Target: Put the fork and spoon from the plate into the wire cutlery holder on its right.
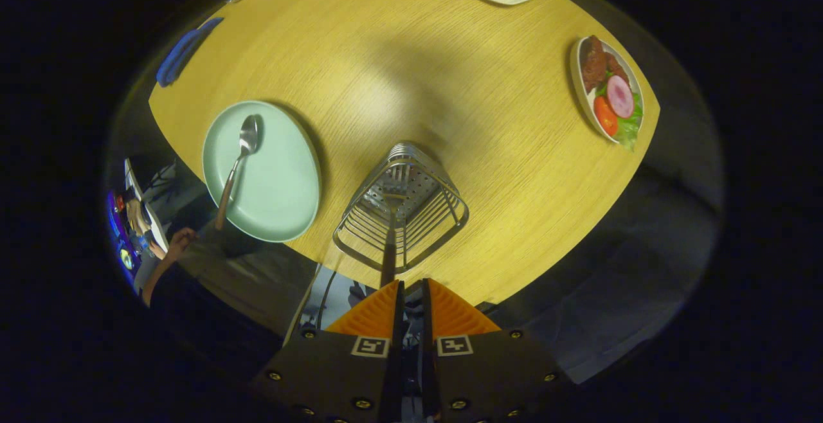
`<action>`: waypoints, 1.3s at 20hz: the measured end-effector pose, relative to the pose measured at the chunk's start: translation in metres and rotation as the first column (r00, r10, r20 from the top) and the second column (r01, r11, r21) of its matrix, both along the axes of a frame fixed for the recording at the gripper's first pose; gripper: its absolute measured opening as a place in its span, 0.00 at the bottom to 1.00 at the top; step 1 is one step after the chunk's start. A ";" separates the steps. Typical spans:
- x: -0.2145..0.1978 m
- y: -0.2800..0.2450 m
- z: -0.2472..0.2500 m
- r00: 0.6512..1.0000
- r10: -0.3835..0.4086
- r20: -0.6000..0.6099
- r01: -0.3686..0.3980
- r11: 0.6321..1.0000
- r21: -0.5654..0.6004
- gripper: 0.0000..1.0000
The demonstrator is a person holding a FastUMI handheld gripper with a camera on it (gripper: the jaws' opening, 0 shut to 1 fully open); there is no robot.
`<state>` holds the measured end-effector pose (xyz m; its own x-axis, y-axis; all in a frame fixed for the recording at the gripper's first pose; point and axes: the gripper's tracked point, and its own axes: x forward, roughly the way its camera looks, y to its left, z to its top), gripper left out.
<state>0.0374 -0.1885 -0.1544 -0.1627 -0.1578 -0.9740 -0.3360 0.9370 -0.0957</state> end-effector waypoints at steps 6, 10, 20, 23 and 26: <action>-0.017 0.027 0.028 0.972 -0.148 0.185 0.118 0.980 0.162 0.13; -0.049 0.051 0.031 0.944 -0.202 0.260 0.141 0.962 0.234 0.13; -0.107 0.153 -0.018 0.950 -0.216 0.224 0.124 0.923 0.365 0.13; -0.109 0.173 -0.029 0.948 -0.222 0.228 0.126 0.920 0.372 0.13; -0.103 0.202 -0.043 0.947 -0.237 0.219 0.133 0.905 0.404 0.13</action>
